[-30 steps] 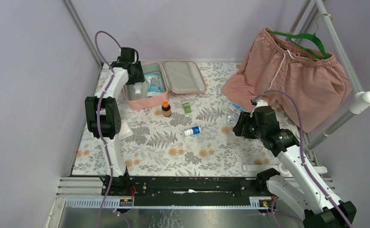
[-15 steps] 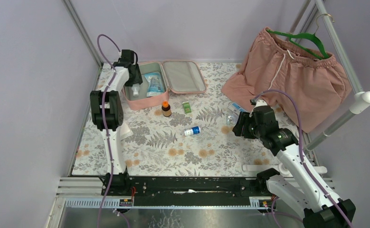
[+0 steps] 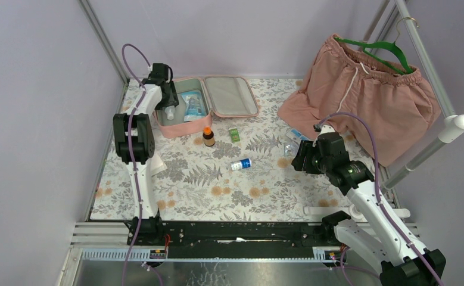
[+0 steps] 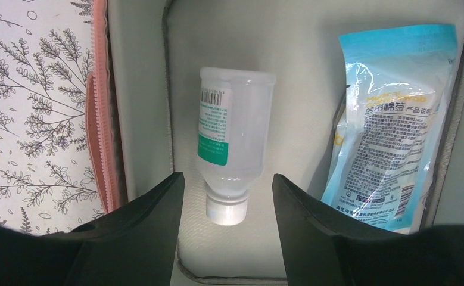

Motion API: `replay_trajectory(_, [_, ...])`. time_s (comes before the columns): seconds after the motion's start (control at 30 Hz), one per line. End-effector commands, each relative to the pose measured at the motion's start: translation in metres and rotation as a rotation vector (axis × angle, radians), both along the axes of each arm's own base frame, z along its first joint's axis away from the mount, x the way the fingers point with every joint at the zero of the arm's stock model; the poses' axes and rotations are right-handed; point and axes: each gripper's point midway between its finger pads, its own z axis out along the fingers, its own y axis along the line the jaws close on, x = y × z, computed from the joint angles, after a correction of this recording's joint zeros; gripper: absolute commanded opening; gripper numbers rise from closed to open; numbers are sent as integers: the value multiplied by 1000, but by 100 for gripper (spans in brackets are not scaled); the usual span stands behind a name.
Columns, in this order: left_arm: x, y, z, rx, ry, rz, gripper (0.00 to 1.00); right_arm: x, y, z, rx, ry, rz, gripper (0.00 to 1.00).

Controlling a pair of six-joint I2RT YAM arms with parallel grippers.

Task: Organize the medicine kit
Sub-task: Place the pill bottle in the medicine box, then pick up the pill bottle at the center of the board.

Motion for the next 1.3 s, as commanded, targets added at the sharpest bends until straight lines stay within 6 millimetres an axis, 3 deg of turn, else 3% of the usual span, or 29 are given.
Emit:
replay_trajectory(0.0, [-2, 3, 6, 15, -10, 14, 64, 1, 3, 3, 5, -19, 19, 61])
replay_trajectory(0.17, [-1, -4, 43, -22, -87, 9, 64, 1, 2, 4, 4, -21, 17, 61])
replay_trajectory(0.37, [-19, -24, 127, -75, -300, -23, 66, 2, 2, 3, 5, -24, 14, 62])
replay_trajectory(0.47, [-38, -41, 157, -117, -380, -78, 68, 3, 2, 4, 5, -33, 11, 62])
replay_trajectory(0.6, [-66, -89, 170, -155, -398, -221, 70, 3, 2, 5, 7, -36, 10, 62])
replay_trajectory(0.77, [-104, -153, 138, -129, -299, -396, 76, 3, 2, 5, 7, -36, 12, 62])
replay_trajectory(0.93, [-132, -191, 98, -92, -195, -470, 78, 3, 2, 5, 11, -38, 11, 62])
replay_trajectory(1.03, [-138, -198, 82, -68, -169, -453, 80, 2, 2, 6, 12, -40, 10, 62])
replay_trajectory(1.27, [-132, -187, 52, 21, -117, -389, 81, 1, 3, 8, 20, -48, 12, 63])
